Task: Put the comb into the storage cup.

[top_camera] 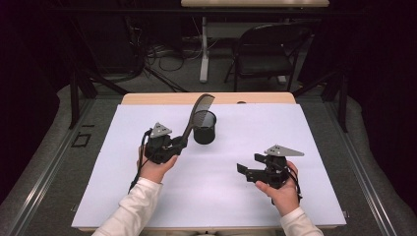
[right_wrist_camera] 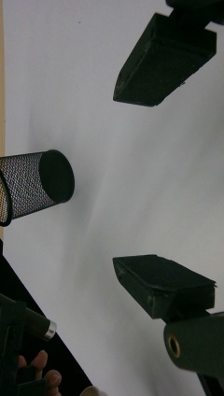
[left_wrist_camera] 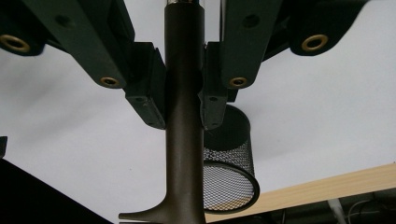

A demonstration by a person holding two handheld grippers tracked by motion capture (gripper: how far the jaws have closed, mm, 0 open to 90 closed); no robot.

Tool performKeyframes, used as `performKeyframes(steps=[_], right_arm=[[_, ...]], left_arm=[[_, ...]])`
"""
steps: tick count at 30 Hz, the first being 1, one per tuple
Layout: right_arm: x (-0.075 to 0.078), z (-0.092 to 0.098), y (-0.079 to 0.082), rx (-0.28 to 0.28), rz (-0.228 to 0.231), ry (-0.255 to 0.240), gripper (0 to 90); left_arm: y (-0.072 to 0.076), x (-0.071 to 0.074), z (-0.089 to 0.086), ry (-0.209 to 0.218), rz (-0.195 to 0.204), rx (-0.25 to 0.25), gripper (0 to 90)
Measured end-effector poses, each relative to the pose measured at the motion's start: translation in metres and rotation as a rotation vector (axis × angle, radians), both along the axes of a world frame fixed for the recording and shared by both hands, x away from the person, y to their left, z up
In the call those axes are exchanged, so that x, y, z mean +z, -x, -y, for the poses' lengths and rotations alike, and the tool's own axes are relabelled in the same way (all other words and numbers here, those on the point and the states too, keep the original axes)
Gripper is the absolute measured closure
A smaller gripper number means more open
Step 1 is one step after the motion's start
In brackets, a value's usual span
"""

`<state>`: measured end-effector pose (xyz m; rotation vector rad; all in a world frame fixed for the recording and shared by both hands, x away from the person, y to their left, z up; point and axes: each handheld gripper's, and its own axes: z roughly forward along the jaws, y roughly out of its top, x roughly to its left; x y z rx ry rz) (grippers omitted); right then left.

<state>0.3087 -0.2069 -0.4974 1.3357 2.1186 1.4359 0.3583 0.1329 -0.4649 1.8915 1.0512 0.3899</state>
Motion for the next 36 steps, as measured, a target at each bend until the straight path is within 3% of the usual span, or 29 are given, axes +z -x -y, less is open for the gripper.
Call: performKeyframes(steps=[2,8,9,16,24,28,36], right_arm=[[0.003,-0.001,-0.004,0.002,-0.016,-0.015,17.0],[0.009,-0.004,-0.016,0.011,-0.055,-0.074,15.6],[0.011,-0.005,-0.021,0.012,-0.079,-0.097,15.4],[0.017,-0.011,-0.034,0.016,-0.12,-0.139,15.2],[0.025,-0.018,-0.047,0.012,-0.131,-0.129,15.2],[0.029,-0.02,-0.054,0.011,-0.123,-0.093,15.8],[0.037,-0.026,-0.064,0.023,-0.126,-0.099,19.6]], left_arm=[[0.0,0.0,0.001,0.019,0.011,0.008,72.5],[0.003,-0.001,0.003,0.018,0.042,0.021,72.5],[0.005,-0.003,0.003,0.016,0.05,0.02,72.5],[0.008,-0.008,-0.001,0.036,0.052,0.026,72.5],[0.01,-0.009,-0.003,0.041,0.06,0.024,72.4],[0.011,-0.011,-0.001,0.048,0.06,0.025,72.5],[0.014,-0.013,-0.001,0.051,0.063,0.017,72.5]])
